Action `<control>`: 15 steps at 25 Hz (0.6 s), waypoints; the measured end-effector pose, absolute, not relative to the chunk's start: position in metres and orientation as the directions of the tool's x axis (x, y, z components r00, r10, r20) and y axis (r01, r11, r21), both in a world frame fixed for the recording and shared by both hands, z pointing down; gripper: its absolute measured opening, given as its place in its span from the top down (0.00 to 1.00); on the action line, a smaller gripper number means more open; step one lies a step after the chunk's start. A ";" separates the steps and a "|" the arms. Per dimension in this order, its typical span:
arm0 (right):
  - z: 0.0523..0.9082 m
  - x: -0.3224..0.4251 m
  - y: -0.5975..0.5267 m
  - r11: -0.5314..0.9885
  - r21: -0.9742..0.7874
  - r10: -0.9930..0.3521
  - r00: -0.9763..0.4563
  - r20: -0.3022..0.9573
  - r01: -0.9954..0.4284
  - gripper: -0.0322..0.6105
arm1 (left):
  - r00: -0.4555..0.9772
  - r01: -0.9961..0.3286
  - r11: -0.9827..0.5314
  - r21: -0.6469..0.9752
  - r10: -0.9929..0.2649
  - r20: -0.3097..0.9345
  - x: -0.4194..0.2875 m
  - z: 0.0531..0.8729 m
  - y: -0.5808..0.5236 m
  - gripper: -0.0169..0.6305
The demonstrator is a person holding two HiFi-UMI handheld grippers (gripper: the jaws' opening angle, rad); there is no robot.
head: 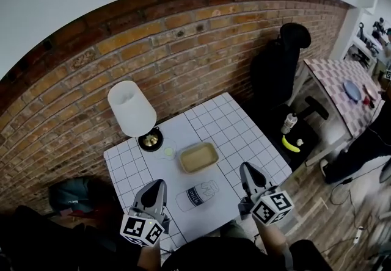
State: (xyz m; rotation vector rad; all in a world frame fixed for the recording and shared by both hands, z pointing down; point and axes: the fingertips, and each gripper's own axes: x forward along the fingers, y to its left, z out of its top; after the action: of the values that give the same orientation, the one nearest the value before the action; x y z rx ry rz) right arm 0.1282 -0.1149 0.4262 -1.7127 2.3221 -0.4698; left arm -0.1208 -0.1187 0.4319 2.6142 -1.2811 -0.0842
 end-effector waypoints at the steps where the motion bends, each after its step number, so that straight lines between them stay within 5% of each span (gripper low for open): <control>1: 0.427 0.129 -0.122 0.284 -0.377 -0.950 -0.312 0.016 -0.882 0.94 | 0.604 -0.782 -0.579 0.229 -0.795 0.050 -0.119 0.433 -0.122 0.96; 15: 0.457 0.137 -0.191 0.356 -0.389 -0.909 -0.412 0.068 -0.849 0.94 | 0.488 -0.861 -0.454 0.229 -0.864 0.121 -0.109 0.471 -0.160 0.96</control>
State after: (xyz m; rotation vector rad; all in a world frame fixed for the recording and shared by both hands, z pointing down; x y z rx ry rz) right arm 0.1365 -0.1908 0.4574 -1.6040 2.4519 -0.5537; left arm -0.1088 -0.1602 0.4707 2.4766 -1.4693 -0.0185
